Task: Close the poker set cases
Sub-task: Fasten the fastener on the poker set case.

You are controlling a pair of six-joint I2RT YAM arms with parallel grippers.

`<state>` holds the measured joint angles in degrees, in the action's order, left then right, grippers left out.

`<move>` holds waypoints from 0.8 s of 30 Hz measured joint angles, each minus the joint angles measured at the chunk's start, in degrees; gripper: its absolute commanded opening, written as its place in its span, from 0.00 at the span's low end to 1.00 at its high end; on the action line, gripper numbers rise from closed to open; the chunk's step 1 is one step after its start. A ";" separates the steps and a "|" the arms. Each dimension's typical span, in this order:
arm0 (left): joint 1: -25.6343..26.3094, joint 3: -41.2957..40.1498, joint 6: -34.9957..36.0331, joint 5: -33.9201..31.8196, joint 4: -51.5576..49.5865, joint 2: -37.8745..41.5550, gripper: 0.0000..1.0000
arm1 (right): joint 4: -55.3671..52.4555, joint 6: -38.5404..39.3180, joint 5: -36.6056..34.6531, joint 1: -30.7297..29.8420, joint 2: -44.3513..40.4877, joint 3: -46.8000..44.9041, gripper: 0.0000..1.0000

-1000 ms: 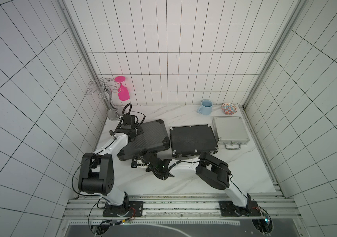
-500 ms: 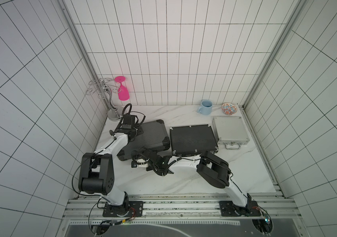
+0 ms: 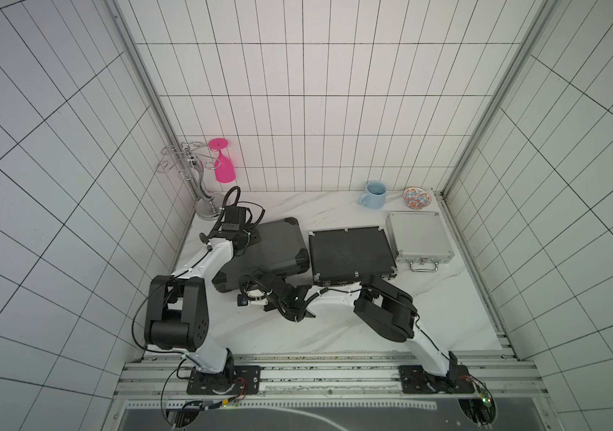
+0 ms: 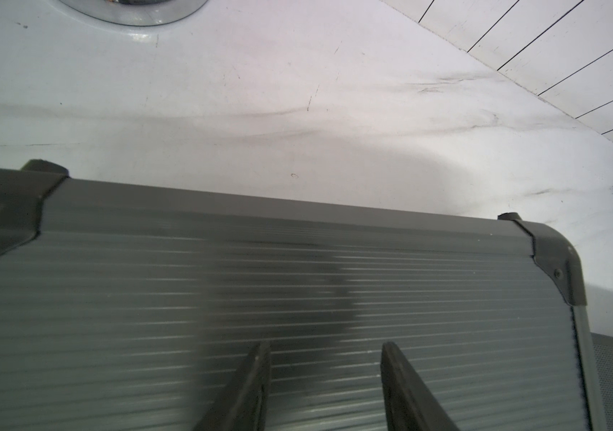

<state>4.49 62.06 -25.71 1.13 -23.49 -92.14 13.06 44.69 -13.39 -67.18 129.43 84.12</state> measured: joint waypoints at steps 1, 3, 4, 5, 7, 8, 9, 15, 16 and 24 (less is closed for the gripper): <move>0.00 -0.04 0.00 0.00 0.07 0.00 0.50 | 1.38 -0.98 -0.26 0.07 -1.09 -1.79 0.00; 0.00 -0.04 -0.02 0.02 0.09 0.02 0.51 | 1.51 -2.49 -2.51 0.50 -3.52 -4.76 0.00; 0.02 -0.04 -0.02 0.07 0.11 0.02 0.53 | 1.03 -3.06 -3.21 1.14 -4.55 -5.99 0.00; 0.09 -0.04 -0.07 0.07 0.15 0.04 0.54 | 0.90 -3.65 -3.08 1.95 -5.40 -6.99 0.00; 0.24 -0.04 -0.20 0.07 0.35 0.09 0.55 | 0.57 -4.48 -2.47 2.71 -6.95 -7.98 0.00; 0.31 -0.04 -0.17 0.04 0.33 0.13 0.56 | 0.24 -4.74 -2.49 2.78 -7.52 -8.41 0.00; 0.35 -0.04 -0.20 0.07 0.33 0.17 0.57 | 0.00 -4.87 -2.49 2.78 -7.87 -8.61 0.00; 0.44 -0.04 -0.20 0.09 0.33 0.24 0.56 | 0.13 -4.98 -2.21 2.78 -8.00 -8.90 0.00; 0.44 -0.02 -0.22 0.09 0.31 0.24 0.56 | 0.24 -4.96 -2.14 2.73 -8.00 -8.90 0.00; -0.07 1.29 -0.33 1.31 -2.19 0.13 0.59 | 1.55 -4.68 -2.16 1.75 -7.21 -8.72 0.00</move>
<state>4.43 63.35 -26.04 2.44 -25.67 -92.01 14.61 40.01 -15.55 -65.43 122.21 75.40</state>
